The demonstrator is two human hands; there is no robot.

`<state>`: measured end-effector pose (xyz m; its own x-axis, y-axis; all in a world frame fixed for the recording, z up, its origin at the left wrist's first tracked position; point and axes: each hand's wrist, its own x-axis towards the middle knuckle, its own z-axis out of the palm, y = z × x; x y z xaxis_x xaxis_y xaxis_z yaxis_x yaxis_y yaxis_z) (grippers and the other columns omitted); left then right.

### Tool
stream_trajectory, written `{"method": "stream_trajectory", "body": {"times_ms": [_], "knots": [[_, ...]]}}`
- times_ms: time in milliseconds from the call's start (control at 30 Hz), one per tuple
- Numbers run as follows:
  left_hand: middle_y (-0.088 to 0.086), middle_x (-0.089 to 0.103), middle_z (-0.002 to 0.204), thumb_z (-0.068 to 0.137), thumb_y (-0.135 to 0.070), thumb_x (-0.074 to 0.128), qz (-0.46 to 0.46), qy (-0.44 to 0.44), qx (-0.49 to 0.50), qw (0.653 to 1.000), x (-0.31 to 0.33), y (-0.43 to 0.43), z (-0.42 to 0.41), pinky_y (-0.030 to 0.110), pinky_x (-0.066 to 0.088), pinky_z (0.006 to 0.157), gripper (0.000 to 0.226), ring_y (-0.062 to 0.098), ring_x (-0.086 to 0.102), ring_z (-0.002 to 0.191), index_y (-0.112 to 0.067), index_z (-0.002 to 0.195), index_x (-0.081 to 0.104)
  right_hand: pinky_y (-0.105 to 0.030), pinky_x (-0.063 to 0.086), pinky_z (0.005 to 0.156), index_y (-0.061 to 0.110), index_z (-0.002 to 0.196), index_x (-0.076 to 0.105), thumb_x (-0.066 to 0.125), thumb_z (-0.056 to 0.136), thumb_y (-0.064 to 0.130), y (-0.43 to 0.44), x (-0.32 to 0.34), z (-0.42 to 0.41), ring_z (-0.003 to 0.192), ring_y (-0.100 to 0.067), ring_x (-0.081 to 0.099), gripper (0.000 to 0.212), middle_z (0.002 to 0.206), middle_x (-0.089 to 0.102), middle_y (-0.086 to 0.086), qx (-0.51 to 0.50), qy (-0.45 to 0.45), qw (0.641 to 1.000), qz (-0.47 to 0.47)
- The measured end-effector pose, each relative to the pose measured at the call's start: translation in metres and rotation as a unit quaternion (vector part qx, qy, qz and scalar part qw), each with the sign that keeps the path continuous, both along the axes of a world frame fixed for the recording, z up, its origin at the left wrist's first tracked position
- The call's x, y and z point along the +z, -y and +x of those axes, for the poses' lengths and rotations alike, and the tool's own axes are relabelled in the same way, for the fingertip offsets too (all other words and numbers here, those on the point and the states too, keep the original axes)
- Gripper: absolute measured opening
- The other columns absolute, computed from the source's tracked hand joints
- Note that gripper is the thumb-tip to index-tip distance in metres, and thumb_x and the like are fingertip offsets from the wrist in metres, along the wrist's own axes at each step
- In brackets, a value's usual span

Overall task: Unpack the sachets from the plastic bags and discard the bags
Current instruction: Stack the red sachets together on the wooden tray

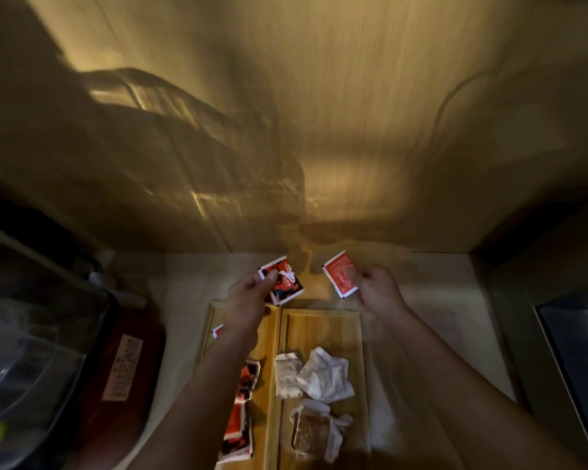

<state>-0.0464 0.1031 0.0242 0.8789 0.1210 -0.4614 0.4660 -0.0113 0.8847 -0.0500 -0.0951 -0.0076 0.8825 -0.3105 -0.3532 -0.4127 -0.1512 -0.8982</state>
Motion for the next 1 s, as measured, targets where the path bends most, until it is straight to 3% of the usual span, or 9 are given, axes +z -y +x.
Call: {"method": "stream_trajectory", "body": {"times_ms": [167, 267, 367, 467, 533, 700, 767, 867, 1000], "knots": [[0.007, 0.064, 0.065, 0.085, -0.018, 0.064, -0.012, -0.005, 0.054, 0.998, 0.012, -0.034, -0.040, 0.024, 0.043, 0.052, 0.020, 0.016, 0.057, 0.054, -0.011, 0.067, 0.057, -0.026, 0.029, 0.048, 0.019, 0.051, 0.050, 0.057, 0.087, 0.016, -0.032, 0.003, -0.024, 0.043, -0.008, 0.041, 0.037, 0.043, 0.048, 0.005, 0.075, -0.009, 0.997, -0.016], [-0.002, 0.066, 0.056, 0.086, -0.018, 0.062, -0.006, -0.006, 0.079, 0.997, 0.012, -0.056, -0.064, 0.022, 0.043, 0.051, 0.024, 0.009, 0.059, 0.046, -0.014, 0.063, 0.060, -0.026, 0.030, 0.046, 0.015, 0.053, 0.052, 0.059, 0.086, 0.017, -0.053, 0.001, -0.038, 0.033, -0.003, 0.039, 0.034, 0.034, 0.046, 0.006, 0.121, -0.009, 0.992, -0.023], [-0.005, 0.062, 0.044, 0.088, -0.012, 0.059, -0.002, -0.017, 0.106, 0.994, 0.006, -0.078, -0.087, 0.018, 0.044, 0.042, 0.032, 0.006, 0.055, 0.036, -0.014, 0.057, 0.053, -0.023, 0.029, 0.041, 0.009, 0.059, 0.053, 0.060, 0.085, 0.014, -0.076, 0.000, -0.051, 0.029, -0.003, 0.037, 0.027, 0.041, 0.043, 0.001, 0.174, -0.015, 0.984, -0.035], [-0.005, 0.063, 0.045, 0.089, -0.006, 0.056, -0.010, -0.027, 0.112, 0.993, 0.001, -0.095, -0.110, 0.013, 0.043, 0.036, 0.030, 0.003, 0.057, 0.036, -0.013, 0.060, 0.052, -0.017, 0.028, 0.033, 0.011, 0.053, 0.047, 0.060, 0.085, 0.010, -0.098, 0.001, -0.063, 0.024, -0.003, 0.038, 0.035, 0.026, 0.038, 0.004, 0.216, -0.030, 0.976, -0.027], [-0.003, 0.064, 0.049, 0.089, -0.004, 0.055, -0.017, -0.042, 0.112, 0.993, -0.004, -0.103, -0.124, 0.015, 0.045, 0.037, 0.029, 0.004, 0.059, 0.039, -0.013, 0.061, 0.052, -0.018, 0.031, 0.036, 0.012, 0.050, 0.047, 0.060, 0.084, 0.008, -0.111, -0.002, -0.068, 0.024, -0.003, 0.040, 0.037, 0.024, 0.039, 0.004, 0.247, -0.046, 0.967, -0.034], [0.012, 0.052, 0.060, 0.084, -0.003, 0.063, -0.001, -0.107, 0.139, 0.984, -0.025, -0.116, -0.144, 0.024, 0.052, 0.038, 0.027, 0.020, 0.054, 0.050, -0.008, 0.063, 0.046, -0.029, 0.033, 0.048, 0.016, 0.053, 0.047, 0.068, 0.078, 0.015, -0.143, -0.014, -0.077, 0.030, -0.005, 0.040, 0.033, 0.046, 0.044, -0.003, 0.317, -0.063, 0.942, -0.084], [0.016, 0.054, 0.066, 0.082, -0.006, 0.067, 0.040, -0.131, 0.133, 0.982, -0.031, -0.119, -0.149, 0.028, 0.055, 0.040, 0.023, 0.023, 0.056, 0.054, -0.005, 0.069, 0.048, -0.029, 0.034, 0.046, 0.012, 0.060, 0.051, 0.068, 0.078, 0.015, -0.153, -0.015, -0.081, 0.031, -0.004, 0.041, 0.025, 0.053, 0.046, -0.006, 0.340, -0.063, 0.934, -0.093], [0.021, 0.064, 0.081, 0.081, -0.015, 0.070, 0.125, -0.157, 0.101, 0.974, -0.035, -0.120, -0.155, 0.044, 0.061, 0.059, 0.022, 0.031, 0.065, 0.061, -0.004, 0.081, 0.051, -0.026, 0.037, 0.051, 0.006, 0.073, 0.056, 0.064, 0.082, 0.016, -0.163, -0.014, -0.087, 0.049, -0.010, 0.047, 0.015, 0.062, 0.052, -0.006, 0.360, -0.056, 0.924, -0.116], [0.017, 0.068, 0.085, 0.079, -0.028, 0.070, 0.238, -0.168, 0.058, 0.955, -0.040, -0.123, -0.157, 0.045, 0.061, 0.065, 0.027, 0.031, 0.069, 0.066, -0.012, 0.081, 0.048, -0.029, 0.042, 0.062, -0.004, 0.079, 0.063, 0.060, 0.085, 0.027, -0.167, -0.017, -0.092, 0.066, -0.021, 0.058, 0.031, 0.074, 0.064, -0.018, 0.376, -0.052, 0.907, -0.180]]}}
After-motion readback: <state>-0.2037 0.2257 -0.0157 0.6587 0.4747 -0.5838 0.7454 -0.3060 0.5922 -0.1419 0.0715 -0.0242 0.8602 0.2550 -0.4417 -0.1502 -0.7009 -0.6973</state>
